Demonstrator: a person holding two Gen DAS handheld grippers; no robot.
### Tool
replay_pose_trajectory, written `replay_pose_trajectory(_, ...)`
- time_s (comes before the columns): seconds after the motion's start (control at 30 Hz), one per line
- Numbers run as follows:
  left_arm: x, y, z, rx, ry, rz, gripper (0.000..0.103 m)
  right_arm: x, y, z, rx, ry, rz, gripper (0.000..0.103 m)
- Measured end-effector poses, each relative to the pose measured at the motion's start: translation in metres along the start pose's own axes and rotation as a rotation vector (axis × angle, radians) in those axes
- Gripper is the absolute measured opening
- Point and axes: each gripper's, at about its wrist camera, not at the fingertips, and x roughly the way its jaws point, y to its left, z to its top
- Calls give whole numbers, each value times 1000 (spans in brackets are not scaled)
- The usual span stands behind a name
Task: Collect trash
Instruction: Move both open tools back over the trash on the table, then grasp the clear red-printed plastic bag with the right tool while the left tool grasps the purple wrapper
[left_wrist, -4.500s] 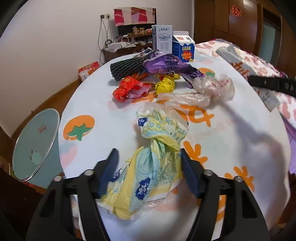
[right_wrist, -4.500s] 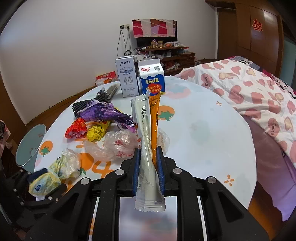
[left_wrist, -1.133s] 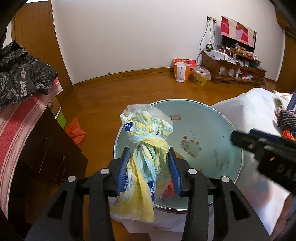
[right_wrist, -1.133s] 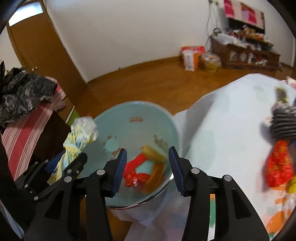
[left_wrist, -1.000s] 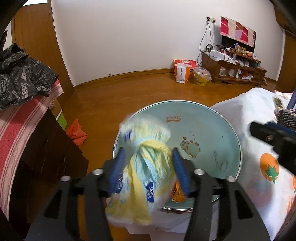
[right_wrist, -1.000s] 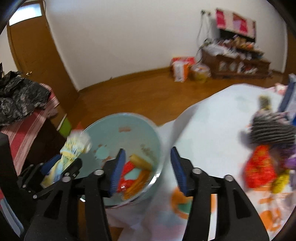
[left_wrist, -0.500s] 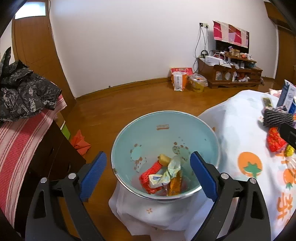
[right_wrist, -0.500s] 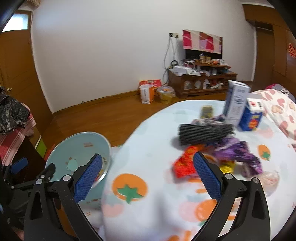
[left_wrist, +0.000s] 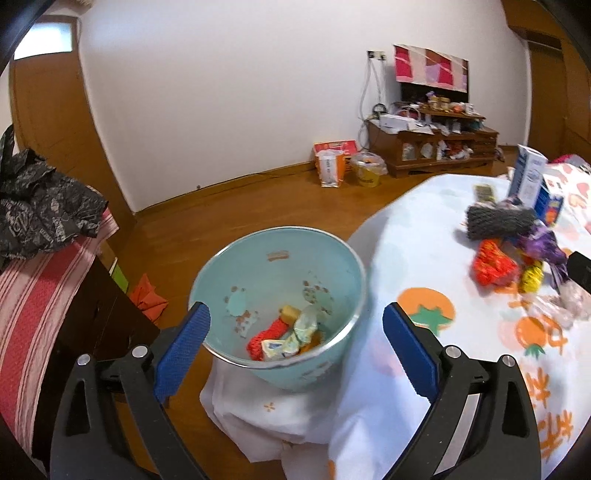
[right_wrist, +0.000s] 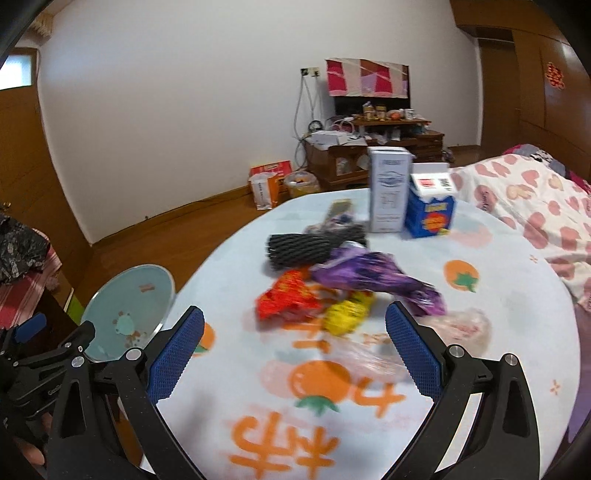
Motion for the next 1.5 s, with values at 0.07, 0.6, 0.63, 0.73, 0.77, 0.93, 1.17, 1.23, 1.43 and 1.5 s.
replay_pose_trajectory(0.07,-3,-7,-1,15,-2,-10,93,-5,-10,-3,8,0,-16,97)
replay_pose_trajectory(0.6,-12,-83,-31,134,55,-161,93,-26,-116,-33,113,30,-184,96)
replay_pose_trajectory(0.63,-12,-87,-33,139,58,-166,93,-26,-120,-35,116,33,-190,96)
replay_pose_trajectory(0.73,-10,-95,-38,156,69,-177,93,-19,-134,-38,127,63,-194,94)
replay_pose_trajectory(0.77,-10,-97,-38,161,72,-179,93,-17,-136,-38,134,72,-187,90)
replay_pose_trajectory(0.93,-9,-103,-38,171,78,-193,92,8,-136,-29,154,123,-131,86)
replay_pose_trajectory(1.17,-9,-103,-35,175,71,-188,92,54,-134,-20,211,239,-51,85)
replay_pose_trajectory(1.23,-9,-104,-34,178,67,-186,92,59,-129,-21,187,251,-50,70)
replay_pose_trajectory(1.43,-4,-109,-31,176,71,-191,92,55,-124,-27,160,239,-9,42)
replay_pose_trajectory(1.5,-2,-110,-30,169,76,-200,92,50,-124,-28,153,233,-5,32)
